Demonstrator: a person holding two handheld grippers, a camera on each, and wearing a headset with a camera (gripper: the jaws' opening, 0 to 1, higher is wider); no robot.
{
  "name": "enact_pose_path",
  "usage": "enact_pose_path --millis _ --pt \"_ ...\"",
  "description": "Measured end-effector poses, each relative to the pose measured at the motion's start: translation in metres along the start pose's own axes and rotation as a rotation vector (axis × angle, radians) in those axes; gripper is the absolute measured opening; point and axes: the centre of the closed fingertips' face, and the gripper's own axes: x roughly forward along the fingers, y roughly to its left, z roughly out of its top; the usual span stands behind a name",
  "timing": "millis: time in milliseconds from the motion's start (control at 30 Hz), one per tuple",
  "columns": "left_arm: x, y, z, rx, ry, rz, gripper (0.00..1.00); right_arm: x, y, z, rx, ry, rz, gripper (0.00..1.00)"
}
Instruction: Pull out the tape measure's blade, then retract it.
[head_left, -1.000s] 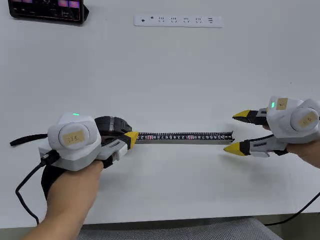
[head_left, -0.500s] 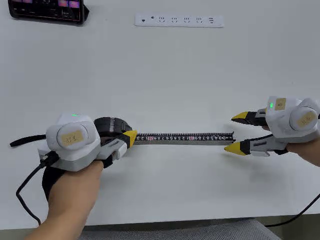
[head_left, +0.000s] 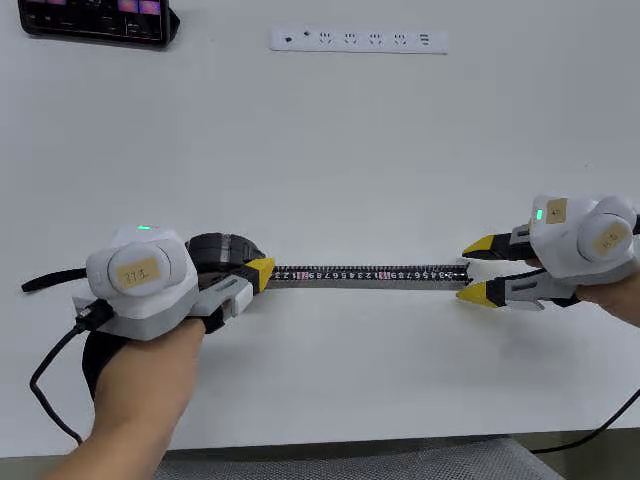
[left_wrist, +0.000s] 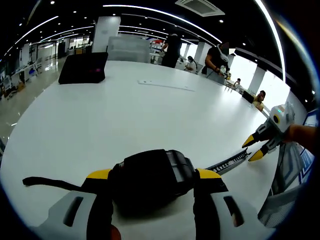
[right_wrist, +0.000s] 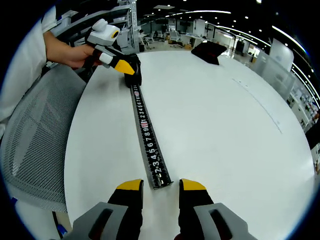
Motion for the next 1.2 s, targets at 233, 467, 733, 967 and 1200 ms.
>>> enact_pose_path --millis 233,467,733,967,1200 --pt "0.0002 -0.0001 -0.0004 0.0 0.003 -0.002 0.61 0.0025 -0.0017 -0.001 -0.039 0.02 0.019 0.2" --pt "0.0006 0.0003 -0.0007 -0.002 0.004 -0.003 0.61 0.0043 -0.003 -0.0027 -0.094 0.05 0.046 0.16" --pt "0.0007 0.0 -0.0008 -0.007 0.006 -0.007 0.61 0.0055 -0.0014 -0.0024 -0.126 0.062 0.054 0.12" --pt "0.0007 0.0002 -0.0008 -0.022 -0.001 -0.005 0.61 0.0053 -0.001 -0.0031 -0.138 0.066 0.053 0.12" --pt "0.0008 0.0004 -0.0013 -0.038 -0.001 0.003 0.61 0.0053 -0.0007 -0.0027 -0.135 0.071 0.05 0.12"
